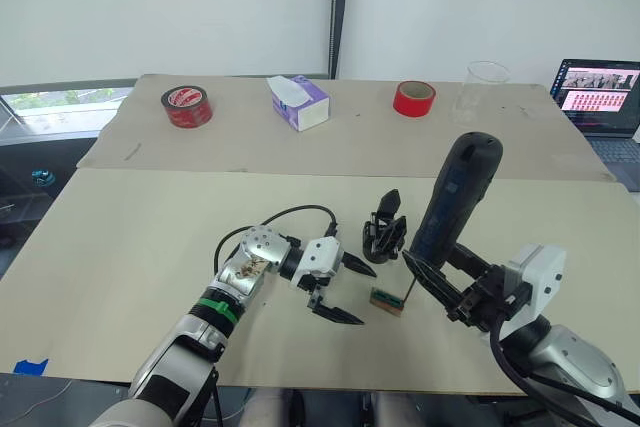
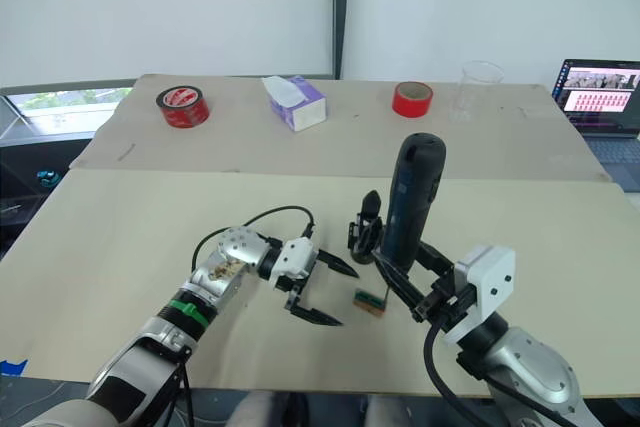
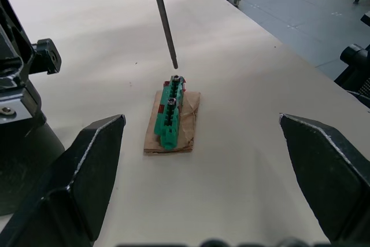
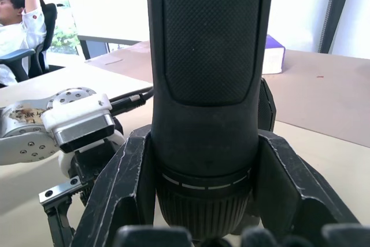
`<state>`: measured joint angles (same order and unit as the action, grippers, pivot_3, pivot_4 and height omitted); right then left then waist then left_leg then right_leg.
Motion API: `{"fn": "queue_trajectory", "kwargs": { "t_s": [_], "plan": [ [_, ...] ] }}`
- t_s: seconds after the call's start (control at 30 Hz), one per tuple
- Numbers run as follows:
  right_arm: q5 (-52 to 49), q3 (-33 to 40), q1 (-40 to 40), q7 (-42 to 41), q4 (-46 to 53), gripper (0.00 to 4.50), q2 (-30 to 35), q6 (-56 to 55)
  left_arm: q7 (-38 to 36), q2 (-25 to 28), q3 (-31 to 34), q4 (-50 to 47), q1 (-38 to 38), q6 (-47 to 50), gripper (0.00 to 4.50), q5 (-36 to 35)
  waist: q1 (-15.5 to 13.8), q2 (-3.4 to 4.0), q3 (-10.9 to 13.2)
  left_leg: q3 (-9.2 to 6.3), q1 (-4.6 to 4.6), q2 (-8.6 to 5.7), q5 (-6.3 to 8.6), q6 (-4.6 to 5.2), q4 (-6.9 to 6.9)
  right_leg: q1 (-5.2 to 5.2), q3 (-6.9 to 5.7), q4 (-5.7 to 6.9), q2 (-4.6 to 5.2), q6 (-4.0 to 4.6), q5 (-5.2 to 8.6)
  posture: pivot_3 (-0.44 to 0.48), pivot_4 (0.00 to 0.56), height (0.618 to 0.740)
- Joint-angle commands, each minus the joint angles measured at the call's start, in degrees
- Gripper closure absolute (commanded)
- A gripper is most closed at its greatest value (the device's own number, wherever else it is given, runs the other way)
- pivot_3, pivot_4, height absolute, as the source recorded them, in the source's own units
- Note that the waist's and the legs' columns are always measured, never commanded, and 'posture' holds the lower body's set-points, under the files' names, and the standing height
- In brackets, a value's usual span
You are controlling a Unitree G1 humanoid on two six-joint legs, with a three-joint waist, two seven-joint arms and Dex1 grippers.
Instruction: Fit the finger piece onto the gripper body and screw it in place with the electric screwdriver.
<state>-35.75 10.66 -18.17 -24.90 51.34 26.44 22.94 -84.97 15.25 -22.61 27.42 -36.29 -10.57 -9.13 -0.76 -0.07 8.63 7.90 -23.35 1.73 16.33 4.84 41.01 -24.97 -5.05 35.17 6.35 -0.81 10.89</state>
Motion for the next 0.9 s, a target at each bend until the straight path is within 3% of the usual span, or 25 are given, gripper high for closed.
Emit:
{"fn": "queue_trajectory", "kwargs": {
  "t_s": [0.03, 0.57, 0.9],
  "plan": [
    [-0.7, 0.1, 0.4, 0.5, 4.1, 2.6, 0.0, -1.6, 0.0, -0.3, 0.8, -0.3, -1.3, -0.5, 0.0, -0.4, 0.0, 0.0, 0.0, 0.0, 0.0, 0.0, 0.0, 0.0, 0.0, 0.0, 0.0, 0.0, 0.0, 0.0, 0.0, 0.0, 0.15, 0.74],
    [-1.8, 0.4, 1.1, 2.2, 4.8, 2.6, 1.6, -0.2, -0.1, 0.0, 0.9, -1.2, -1.1, -0.1, 0.0, -0.7, 0.0, 0.0, 0.0, 0.0, 0.0, 0.0, 0.0, 0.0, 0.0, 0.0, 0.0, 0.0, 0.0, 0.0, 0.0, 0.0, 0.15, 0.74],
    [0.2, -1.2, 4.2, 0.7, -0.5, 2.6, 1.4, -1.0, -0.1, 0.0, 0.9, -1.4, -1.1, -0.2, 0.0, -0.7, 0.0, 0.0, 0.0, 0.0, -0.02, 0.0, 0.01, 0.01, 0.0, 0.0, -0.01, -0.02, 0.0, 0.0, 0.0, 0.0, 0.15, 0.74]
  ]
}}
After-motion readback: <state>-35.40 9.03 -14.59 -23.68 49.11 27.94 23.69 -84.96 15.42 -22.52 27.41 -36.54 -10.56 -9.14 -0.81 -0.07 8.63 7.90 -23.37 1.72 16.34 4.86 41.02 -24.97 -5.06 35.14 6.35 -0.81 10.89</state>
